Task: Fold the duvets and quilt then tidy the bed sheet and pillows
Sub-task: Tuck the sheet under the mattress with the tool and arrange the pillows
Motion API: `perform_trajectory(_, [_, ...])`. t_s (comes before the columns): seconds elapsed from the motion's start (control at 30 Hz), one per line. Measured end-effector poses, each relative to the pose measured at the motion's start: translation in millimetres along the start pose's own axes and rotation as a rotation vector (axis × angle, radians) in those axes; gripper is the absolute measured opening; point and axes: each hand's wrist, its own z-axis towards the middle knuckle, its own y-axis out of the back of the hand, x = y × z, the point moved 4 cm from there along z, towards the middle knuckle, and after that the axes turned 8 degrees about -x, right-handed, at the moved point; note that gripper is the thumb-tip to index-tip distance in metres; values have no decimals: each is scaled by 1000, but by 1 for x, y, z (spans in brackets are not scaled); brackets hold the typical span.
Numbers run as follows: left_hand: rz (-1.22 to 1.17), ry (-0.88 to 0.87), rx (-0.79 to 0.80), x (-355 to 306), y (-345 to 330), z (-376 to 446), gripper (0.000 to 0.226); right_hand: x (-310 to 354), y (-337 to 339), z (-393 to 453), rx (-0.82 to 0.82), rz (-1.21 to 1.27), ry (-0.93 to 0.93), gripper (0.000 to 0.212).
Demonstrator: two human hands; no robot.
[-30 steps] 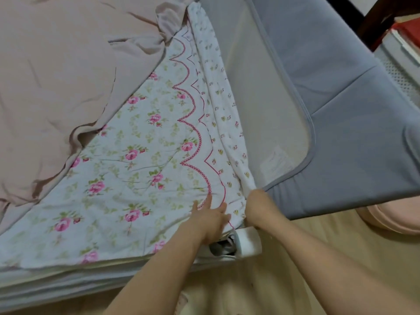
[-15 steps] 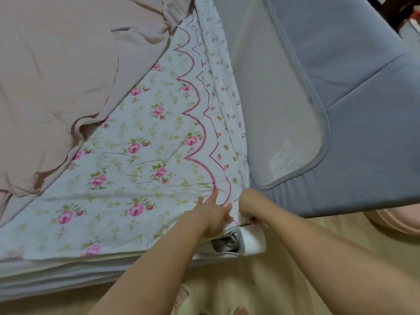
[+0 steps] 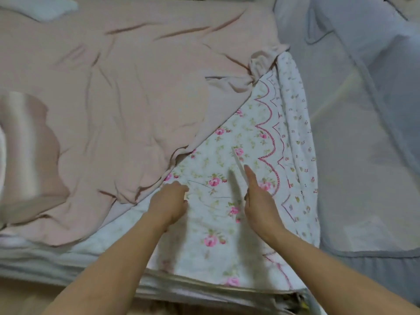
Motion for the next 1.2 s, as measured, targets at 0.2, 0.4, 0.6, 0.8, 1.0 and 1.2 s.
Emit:
perform_trajectory(0.2, [65, 123, -97, 127, 11, 48, 91, 95, -84, 88, 56, 18, -50, 32])
perform_trajectory(0.4, [227, 72, 4, 198, -9, 102, 95, 172, -167, 165, 37, -446, 289, 49])
perform_trajectory(0.6, [-46, -15, -76, 216, 3, 129, 67, 177, -183, 190, 197, -552, 367, 44])
perform_trajectory(0.8, [-11, 63, 87, 199, -6, 106, 112, 163, -169, 186, 293, -625, 348, 41])
perform_trajectory(1.0, [-258, -24, -110, 160, 24, 106, 19, 175, -157, 171, 326, -413, 594, 29])
perform_trajectory(1.2, [-220, -225, 161, 80, 36, 39, 16, 129, -76, 115, 528, -600, 436, 28])
